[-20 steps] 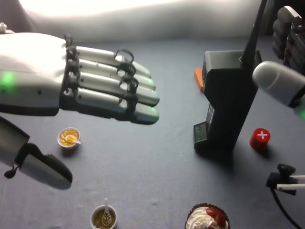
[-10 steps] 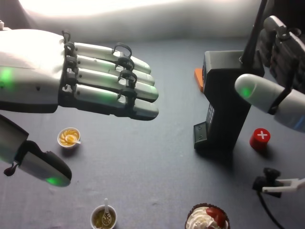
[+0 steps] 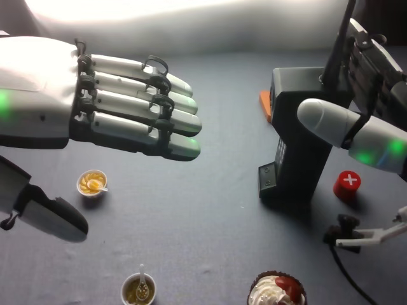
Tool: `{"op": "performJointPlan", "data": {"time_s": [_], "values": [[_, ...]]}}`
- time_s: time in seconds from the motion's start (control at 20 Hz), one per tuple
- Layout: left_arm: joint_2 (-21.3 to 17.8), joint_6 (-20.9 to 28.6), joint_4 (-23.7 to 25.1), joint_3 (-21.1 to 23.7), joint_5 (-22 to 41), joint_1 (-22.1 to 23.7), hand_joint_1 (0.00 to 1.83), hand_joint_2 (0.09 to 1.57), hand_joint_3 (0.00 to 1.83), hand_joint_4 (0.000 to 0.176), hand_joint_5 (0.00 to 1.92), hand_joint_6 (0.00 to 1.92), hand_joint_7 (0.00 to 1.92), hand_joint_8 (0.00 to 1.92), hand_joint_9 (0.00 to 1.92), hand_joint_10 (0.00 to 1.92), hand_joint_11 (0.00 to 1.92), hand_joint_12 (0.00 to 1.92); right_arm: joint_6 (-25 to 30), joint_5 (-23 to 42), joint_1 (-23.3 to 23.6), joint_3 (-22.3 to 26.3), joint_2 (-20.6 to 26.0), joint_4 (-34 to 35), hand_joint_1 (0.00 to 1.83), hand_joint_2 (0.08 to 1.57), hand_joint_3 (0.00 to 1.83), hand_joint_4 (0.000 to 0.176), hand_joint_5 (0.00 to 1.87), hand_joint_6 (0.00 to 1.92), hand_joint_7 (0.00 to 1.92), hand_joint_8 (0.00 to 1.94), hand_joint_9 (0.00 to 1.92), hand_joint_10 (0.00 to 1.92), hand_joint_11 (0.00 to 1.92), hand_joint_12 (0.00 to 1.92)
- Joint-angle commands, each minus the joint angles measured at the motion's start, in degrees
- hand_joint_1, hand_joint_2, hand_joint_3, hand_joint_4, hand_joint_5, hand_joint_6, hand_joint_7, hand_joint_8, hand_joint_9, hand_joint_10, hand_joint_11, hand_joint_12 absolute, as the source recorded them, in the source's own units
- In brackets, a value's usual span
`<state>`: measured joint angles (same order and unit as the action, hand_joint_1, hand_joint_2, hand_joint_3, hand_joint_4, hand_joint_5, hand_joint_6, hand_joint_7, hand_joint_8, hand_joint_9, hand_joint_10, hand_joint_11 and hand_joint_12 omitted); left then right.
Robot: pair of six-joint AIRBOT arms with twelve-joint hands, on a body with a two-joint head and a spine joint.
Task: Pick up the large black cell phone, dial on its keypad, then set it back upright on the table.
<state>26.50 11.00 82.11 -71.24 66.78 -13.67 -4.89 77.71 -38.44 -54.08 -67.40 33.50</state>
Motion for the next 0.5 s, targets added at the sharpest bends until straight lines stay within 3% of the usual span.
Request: {"op": "performJointPlan", "data": {"time_s": [0.0,0.3,0.45], "values": [[-0.62,0.12,-5.42,-0.19,2.5,1.63,0.25,1.14,0.0,0.0,0.17,0.0,0.12,0.0,0.09,0.0,0.0,0.27,0.54,6.66,0.76,-0.28,0.39,-2.84,0.97,0.95,0.01,0.0,0.0,0.0,0.0,0.0,0.0,0.0,0.0,0.0],[-1.29,0.6,-4.32,-0.98,2.45,1.95,0.25,1.15,0.0,0.0,0.15,0.0,0.11,0.0,0.1,0.0,0.0,0.24,0.54,6.33,1.24,-0.71,-0.41,-4.01,1.01,0.94,0.0,0.0,0.0,0.0,0.0,0.0,0.0,0.0,0.0,0.0],[-1.54,0.77,-3.89,-1.04,2.27,2.09,0.26,1.15,0.0,0.0,0.13,0.0,0.11,0.0,0.1,0.0,0.0,0.3,0.54,5.74,1.45,-0.69,-0.73,-4.03,0.95,0.96,0.01,0.0,0.0,0.0,0.0,0.0,0.0,0.0,0.0,0.0]]}}
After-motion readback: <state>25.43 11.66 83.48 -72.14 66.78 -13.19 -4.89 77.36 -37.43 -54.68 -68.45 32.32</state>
